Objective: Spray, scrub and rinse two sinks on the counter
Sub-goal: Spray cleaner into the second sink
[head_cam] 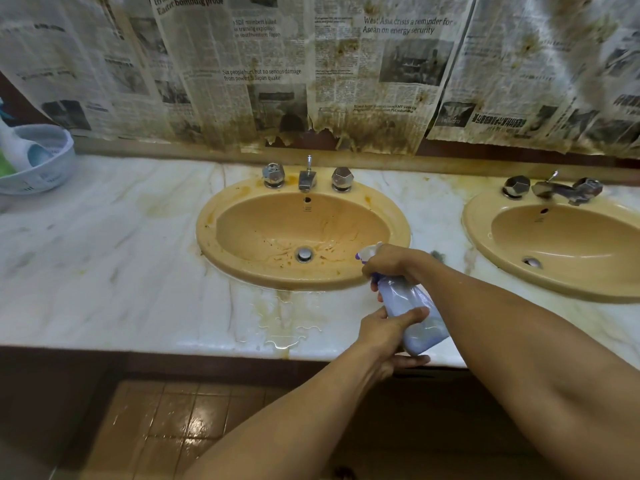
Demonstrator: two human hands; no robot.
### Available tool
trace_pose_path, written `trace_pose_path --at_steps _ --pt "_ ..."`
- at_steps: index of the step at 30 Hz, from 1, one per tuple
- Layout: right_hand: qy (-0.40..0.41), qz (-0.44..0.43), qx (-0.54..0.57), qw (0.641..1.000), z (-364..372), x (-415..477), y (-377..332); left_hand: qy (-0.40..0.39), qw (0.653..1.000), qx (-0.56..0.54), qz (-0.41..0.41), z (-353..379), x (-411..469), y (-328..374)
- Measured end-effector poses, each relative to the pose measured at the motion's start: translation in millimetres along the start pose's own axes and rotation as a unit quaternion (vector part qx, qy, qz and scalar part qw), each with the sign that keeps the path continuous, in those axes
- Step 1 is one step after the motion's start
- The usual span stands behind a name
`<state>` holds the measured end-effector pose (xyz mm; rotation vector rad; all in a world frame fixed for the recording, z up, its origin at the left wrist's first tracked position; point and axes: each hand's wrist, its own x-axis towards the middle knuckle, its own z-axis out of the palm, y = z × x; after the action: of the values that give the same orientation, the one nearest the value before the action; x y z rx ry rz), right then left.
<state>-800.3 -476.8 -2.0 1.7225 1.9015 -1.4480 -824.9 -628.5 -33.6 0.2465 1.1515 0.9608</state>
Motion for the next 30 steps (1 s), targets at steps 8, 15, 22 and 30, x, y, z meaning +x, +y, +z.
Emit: trace_pose_path --at_steps 8,15,22,30 --pt "-0.032 -0.102 0.043 0.993 -3 28 -18 0.019 0.995 0.082 0.059 -42 20 16" --pt "-0.097 -0.179 -0.18 0.962 -43 58 -45 0.213 0.83 0.465 0.225 -165 27 72" --pt "-0.173 -0.182 -0.344 0.905 -64 110 -83 0.272 0.594 0.725 0.216 -247 46 131" --pt "-0.265 -0.232 -0.336 0.874 -47 164 -122 0.275 0.561 0.77 0.133 -329 97 183"
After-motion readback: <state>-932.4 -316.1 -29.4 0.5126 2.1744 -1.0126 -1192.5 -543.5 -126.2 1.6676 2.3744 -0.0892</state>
